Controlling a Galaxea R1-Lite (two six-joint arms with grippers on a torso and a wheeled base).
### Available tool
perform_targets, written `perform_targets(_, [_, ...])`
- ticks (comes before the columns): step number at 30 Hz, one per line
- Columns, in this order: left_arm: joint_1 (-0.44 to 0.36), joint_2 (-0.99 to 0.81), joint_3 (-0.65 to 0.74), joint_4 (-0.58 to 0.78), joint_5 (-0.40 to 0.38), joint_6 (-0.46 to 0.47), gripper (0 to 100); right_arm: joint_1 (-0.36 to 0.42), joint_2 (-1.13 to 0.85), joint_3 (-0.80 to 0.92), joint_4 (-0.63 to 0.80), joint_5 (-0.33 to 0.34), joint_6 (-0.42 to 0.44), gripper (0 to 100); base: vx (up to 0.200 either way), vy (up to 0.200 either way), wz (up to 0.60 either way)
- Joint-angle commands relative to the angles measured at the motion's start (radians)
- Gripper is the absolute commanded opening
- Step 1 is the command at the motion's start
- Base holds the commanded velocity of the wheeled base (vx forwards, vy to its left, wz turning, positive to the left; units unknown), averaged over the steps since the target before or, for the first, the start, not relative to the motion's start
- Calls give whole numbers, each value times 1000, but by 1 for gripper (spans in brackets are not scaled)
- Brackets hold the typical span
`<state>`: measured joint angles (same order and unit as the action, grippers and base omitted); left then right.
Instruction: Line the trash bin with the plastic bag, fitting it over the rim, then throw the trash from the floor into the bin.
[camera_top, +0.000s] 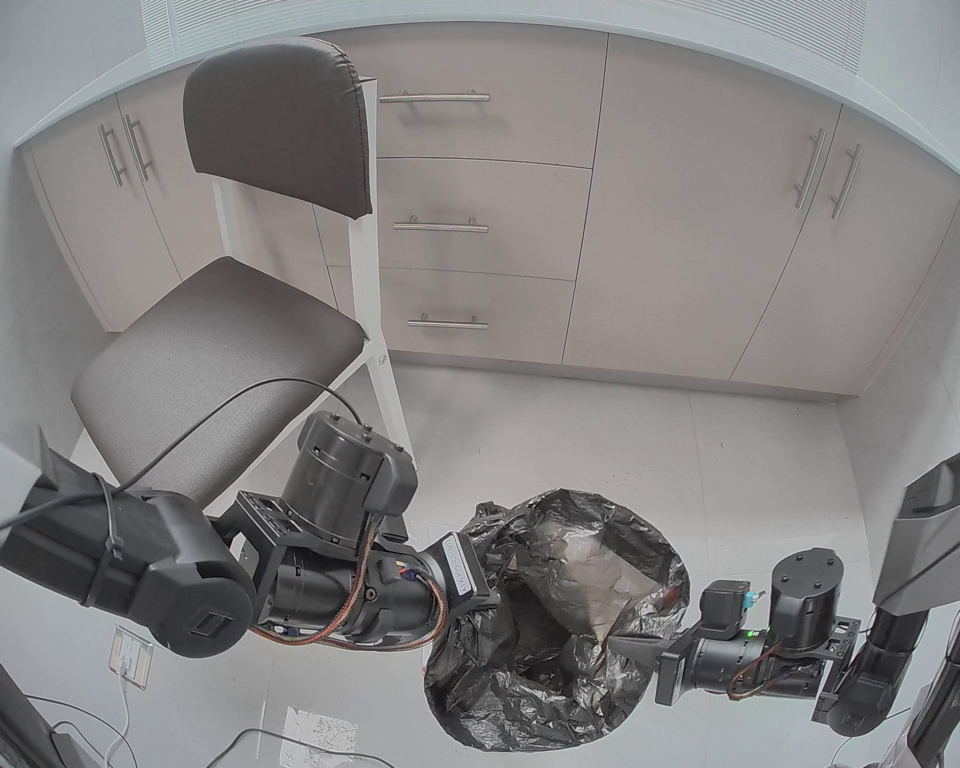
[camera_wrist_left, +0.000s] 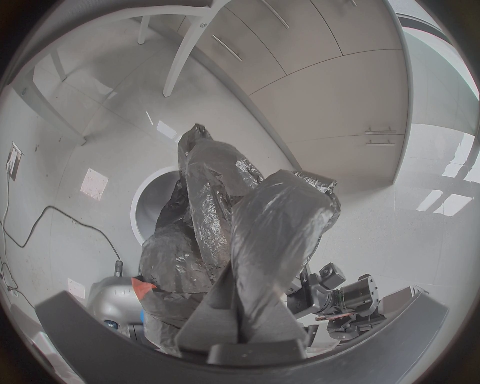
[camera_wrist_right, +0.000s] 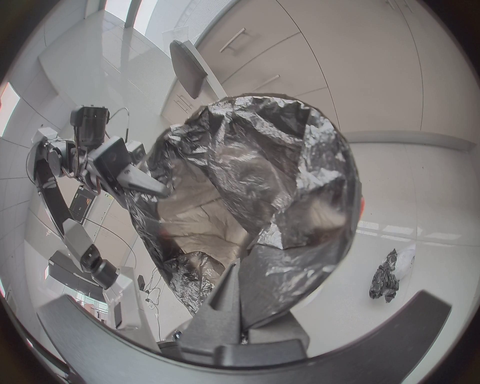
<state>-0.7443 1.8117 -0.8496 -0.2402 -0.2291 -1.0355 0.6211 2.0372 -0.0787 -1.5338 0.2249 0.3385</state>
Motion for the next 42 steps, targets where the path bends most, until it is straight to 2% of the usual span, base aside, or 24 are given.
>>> perform_targets(1, [42,58,47,-59,13,28,0,-12,218,25,-37,-1,-12,0,0,0,0])
perform_targets(7, [52,106,49,-79,10,58,0,-20,238,7,-37,-1,-10,0,0,0,0])
perform_targets(14, [85,173,49,-166,7,80,0,-61,271,-55,-37,2,-13,0,0,0,0])
perform_targets(33, [114,255,50,-169,14,158,0,-78,426,-161,-37,-4,-50,0,0,0,0])
perform_targets(36, [112,285,47,-172,28,175,0,-80,440,-173,-37,-33,-70,0,0,0,0])
perform_targets(42, [114,357,64,-249,116,242,0,-81,480,-197,-37,-104,-125,0,0,0,0])
